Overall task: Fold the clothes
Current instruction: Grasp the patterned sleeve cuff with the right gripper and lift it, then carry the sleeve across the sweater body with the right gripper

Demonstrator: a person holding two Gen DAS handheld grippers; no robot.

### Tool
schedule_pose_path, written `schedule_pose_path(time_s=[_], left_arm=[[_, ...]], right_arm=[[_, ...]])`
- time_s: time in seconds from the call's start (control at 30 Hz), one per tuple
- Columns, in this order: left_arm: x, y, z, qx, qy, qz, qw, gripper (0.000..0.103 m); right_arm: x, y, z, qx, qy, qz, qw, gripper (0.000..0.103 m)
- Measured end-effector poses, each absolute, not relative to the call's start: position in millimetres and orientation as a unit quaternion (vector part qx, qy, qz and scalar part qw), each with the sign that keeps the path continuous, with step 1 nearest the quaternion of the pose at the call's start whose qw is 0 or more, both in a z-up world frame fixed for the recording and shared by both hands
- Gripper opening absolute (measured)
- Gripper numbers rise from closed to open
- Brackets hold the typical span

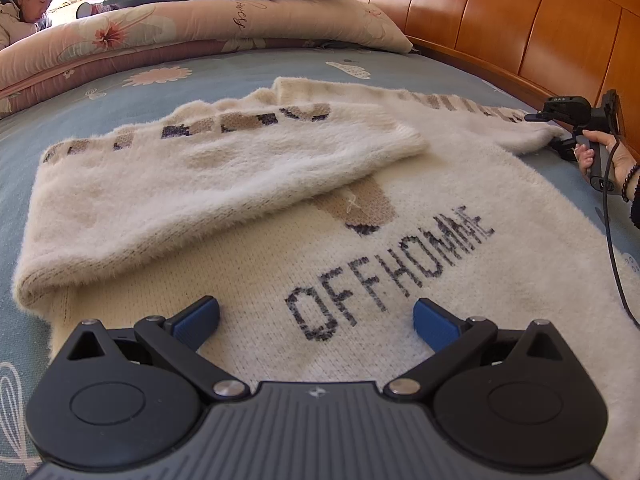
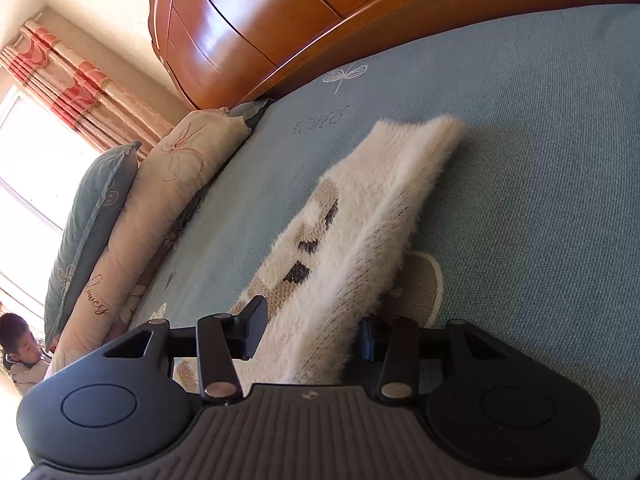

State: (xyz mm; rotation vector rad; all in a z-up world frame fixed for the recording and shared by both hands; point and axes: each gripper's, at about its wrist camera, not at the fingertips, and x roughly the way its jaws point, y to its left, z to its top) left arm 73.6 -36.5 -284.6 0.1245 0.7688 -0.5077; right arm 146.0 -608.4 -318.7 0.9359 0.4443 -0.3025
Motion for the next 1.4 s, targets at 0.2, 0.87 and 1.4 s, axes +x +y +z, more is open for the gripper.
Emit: schedule_pose_path(time_s=[0.2,0.87,1.4], left_arm=[[73.9,-37.0,-284.8,0.061,0.37,-0.245,0.894,0.102],[69.0,-25.4,-247.0,0.037,0.356,-0.222,0.907,0.101],[64.2,16.3,-195.9,-0.013,0.306,-0.19,0.933,0.101]], right_arm=[[145.4,-610.9,-322.1,0.423,0.225,-0.152,0.865,0.018],[165.1,-516.4,-216.7,0.209,0.268,-0.147,0.929,0.017],[173.2,-366.1,-158.3,0.11,0.258,-0.021,0.96,0.018]])
